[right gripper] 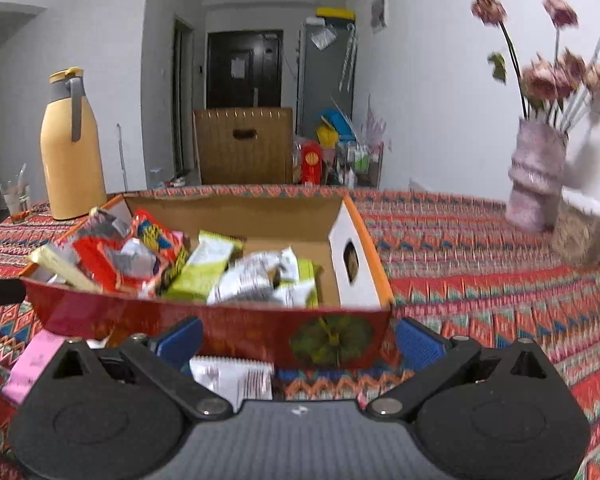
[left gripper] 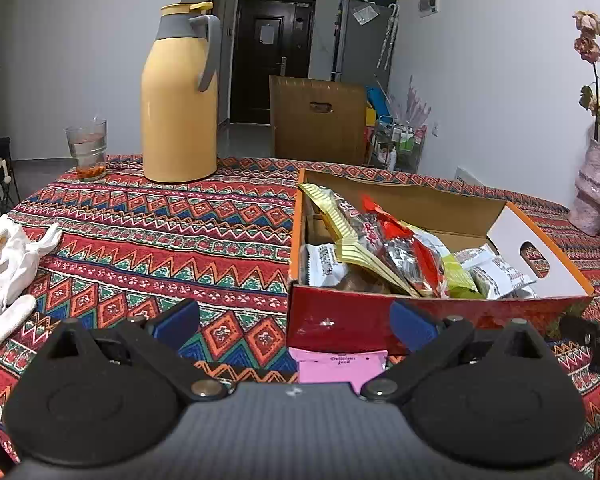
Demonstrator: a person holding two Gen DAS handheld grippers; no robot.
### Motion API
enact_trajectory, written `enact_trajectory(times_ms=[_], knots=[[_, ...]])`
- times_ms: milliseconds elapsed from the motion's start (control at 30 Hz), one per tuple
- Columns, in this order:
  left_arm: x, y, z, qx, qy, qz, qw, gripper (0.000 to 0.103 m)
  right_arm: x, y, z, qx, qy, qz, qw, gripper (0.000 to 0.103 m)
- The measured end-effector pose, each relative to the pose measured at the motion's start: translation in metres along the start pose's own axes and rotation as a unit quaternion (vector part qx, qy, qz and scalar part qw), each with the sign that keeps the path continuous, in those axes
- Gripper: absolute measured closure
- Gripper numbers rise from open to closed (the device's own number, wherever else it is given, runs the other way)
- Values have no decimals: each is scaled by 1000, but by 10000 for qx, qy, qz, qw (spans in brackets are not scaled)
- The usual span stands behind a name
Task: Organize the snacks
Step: 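Withdraw both tools from the box toward the remaining snacks, then grasp a white sachet with the right gripper while the left grasps the pink packet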
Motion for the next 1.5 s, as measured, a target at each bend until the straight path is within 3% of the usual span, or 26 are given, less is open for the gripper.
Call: enact_trajectory(times_ms=[300,533,800,833,967,1500], knots=[[-1,-2,-2,-26,-74,75,9999,0,-6,-38,3,104,81,583,9982,0],[-5,-2,0,8,-72,148,9999,0,-23,-26,12,115,176,656,9976,4],[-7,-3,1,42,-93,198,9998,0,-45,-29,17,70,383,994,9943,31],[-7,-3,0,38,-92,197,9998,0,-45,-29,17,69,385,960,9946,32],[-9,-4,0,31,-73,230,9997,0,-42,-31,19,138,402,863,9954,54],[-19,-11,-4,-38,36,623,9980,0,-11,-28,3,-201,229,-45,9995,58]])
Point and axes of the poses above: each gripper's, at about its wrist camera, not at the fingertips, and x roughly against the way its jaws point, z to its left, y to its top, the point moved 4 cm from there along -x, roughly the way its jaws point, and after that the axes turned 8 degrees about z, right-handed, at the moved point
